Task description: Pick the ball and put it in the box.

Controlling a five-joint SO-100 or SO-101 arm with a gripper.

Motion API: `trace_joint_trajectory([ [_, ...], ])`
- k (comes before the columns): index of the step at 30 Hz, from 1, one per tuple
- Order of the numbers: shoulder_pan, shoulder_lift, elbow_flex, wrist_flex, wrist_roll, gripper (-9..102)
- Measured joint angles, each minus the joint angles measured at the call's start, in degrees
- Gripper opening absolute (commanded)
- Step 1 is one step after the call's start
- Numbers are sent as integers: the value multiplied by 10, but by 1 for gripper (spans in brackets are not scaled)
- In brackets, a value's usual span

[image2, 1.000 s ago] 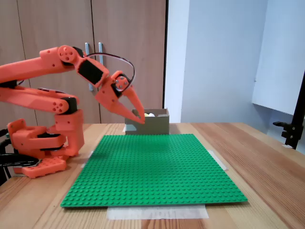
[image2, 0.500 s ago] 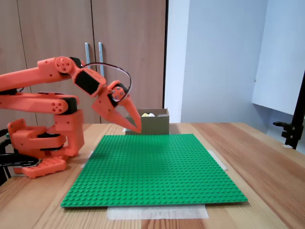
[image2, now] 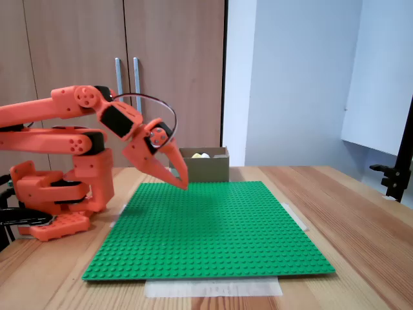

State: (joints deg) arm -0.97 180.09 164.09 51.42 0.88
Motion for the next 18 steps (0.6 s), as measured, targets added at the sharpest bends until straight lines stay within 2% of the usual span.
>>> trace_joint_trajectory([
  [18,-1,43,52,0,14,-1],
])
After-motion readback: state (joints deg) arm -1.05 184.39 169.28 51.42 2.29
